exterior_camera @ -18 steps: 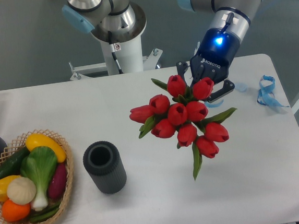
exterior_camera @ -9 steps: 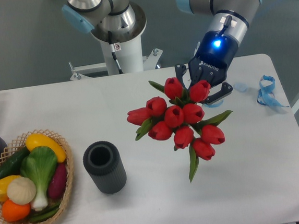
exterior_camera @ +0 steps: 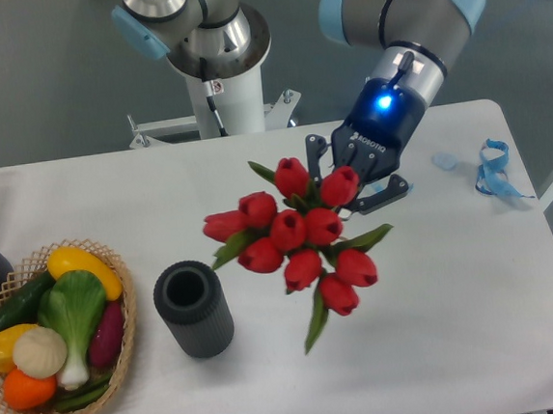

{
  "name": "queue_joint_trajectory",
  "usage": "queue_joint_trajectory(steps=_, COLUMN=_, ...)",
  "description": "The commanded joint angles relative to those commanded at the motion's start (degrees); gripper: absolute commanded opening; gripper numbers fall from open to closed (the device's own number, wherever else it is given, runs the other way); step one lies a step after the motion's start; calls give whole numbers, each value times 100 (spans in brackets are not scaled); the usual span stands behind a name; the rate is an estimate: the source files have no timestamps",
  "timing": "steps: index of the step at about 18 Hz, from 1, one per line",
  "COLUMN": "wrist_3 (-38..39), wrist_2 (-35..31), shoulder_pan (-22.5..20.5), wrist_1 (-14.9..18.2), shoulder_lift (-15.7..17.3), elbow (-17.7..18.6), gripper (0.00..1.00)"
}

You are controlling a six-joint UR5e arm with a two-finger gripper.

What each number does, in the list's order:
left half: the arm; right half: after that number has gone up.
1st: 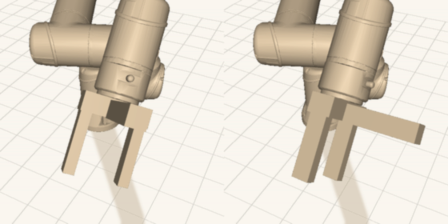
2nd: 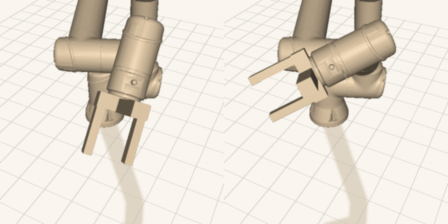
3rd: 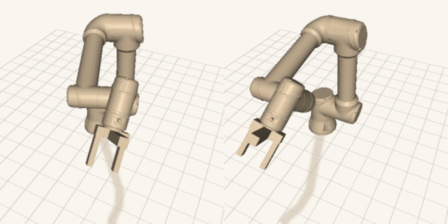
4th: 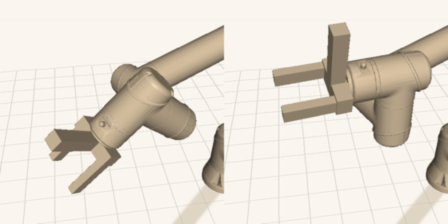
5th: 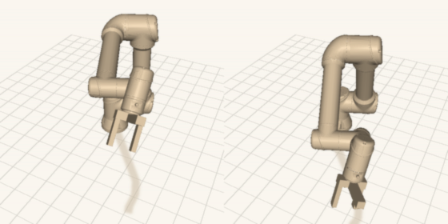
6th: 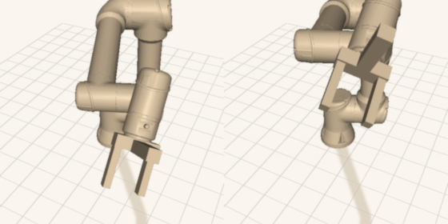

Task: Insert the flowers into the vase
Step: 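Carry the tulip bouquet over the black vase, stems pointing down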

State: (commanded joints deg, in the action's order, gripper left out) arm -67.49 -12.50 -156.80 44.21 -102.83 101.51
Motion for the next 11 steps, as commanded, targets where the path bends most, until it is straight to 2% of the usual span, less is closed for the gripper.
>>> queue_joint_trajectory(steps=5, wrist_3=-834, wrist_2=1371, shoulder_pan=132, wrist_1=0, shoulder_lift=17, elbow=570, gripper=6)
queue_joint_trajectory(steps=8, wrist_3=-1020, wrist_2=1532, shoulder_pan=272, wrist_1=0, shoulder_lift=131, elbow=817, gripper=6)
queue_joint_trajectory(steps=11, wrist_3=-1100, wrist_2=1532, shoulder_pan=492, wrist_1=0, shoulder_lift=184, elbow=897, gripper=6)
